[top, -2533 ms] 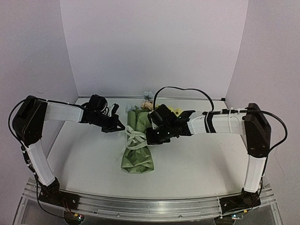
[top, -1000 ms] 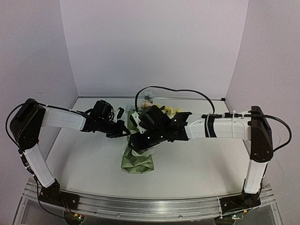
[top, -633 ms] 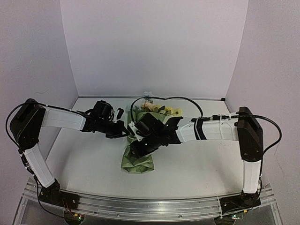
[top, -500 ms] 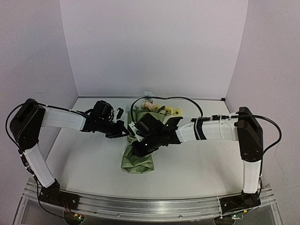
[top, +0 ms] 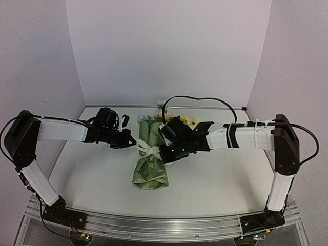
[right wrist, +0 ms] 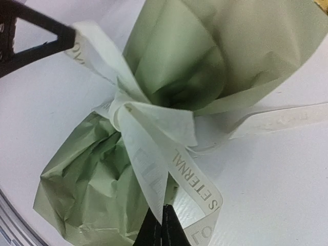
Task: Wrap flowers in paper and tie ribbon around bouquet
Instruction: Tie the half-tied ribbon at the center of the board.
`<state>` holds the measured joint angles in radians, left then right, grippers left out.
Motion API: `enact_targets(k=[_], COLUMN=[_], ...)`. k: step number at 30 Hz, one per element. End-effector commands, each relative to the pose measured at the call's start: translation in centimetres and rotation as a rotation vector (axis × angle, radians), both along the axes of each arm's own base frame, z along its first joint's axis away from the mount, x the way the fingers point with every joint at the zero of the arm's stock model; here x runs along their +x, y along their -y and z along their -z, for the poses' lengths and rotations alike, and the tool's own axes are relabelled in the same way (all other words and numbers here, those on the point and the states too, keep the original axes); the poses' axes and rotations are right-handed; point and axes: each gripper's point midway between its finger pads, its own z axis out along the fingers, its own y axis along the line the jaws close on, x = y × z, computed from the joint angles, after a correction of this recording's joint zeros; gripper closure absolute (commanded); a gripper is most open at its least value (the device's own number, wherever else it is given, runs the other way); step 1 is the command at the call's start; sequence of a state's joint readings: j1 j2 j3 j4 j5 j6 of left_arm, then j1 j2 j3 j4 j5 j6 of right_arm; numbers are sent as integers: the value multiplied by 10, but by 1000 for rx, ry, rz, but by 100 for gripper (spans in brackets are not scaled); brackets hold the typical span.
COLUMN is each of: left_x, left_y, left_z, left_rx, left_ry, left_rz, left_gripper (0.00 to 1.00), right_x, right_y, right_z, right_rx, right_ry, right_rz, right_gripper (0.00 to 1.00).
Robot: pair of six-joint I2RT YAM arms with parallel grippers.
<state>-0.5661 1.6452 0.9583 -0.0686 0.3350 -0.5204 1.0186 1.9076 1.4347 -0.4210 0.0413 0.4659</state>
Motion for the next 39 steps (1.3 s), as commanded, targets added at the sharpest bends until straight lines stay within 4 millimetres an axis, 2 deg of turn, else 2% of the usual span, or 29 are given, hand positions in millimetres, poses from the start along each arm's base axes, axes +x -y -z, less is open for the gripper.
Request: enact_targets(k=[1, 7, 14, 26, 32, 39], left_x=[2, 1, -2, -5, -5, -2], left_y=[-9, -15, -27, -50, -56, -63], left_z=[-12, -13, -5, 6, 11, 13], left_rx=[4, 4, 36, 101, 120, 134], left_ry=[47, 46, 23, -11, -31, -41], left_rz=[-9, -27, -73, -136, -150, -172], left_gripper=[100, 100, 100, 100, 100, 100], right_x=[12, 9, 14, 19, 37, 41], right_y=[27, 47, 63, 43, 55, 61], right_z=[-15, 1, 14, -22, 5, 35], right_rx=[-17, -71, -93, -22, 37, 75], right_ry=[38, 22, -6, -1, -178, -335], right_rz=[95, 133, 173, 106, 192, 257], right_gripper=[100, 100, 100, 100, 100, 100])
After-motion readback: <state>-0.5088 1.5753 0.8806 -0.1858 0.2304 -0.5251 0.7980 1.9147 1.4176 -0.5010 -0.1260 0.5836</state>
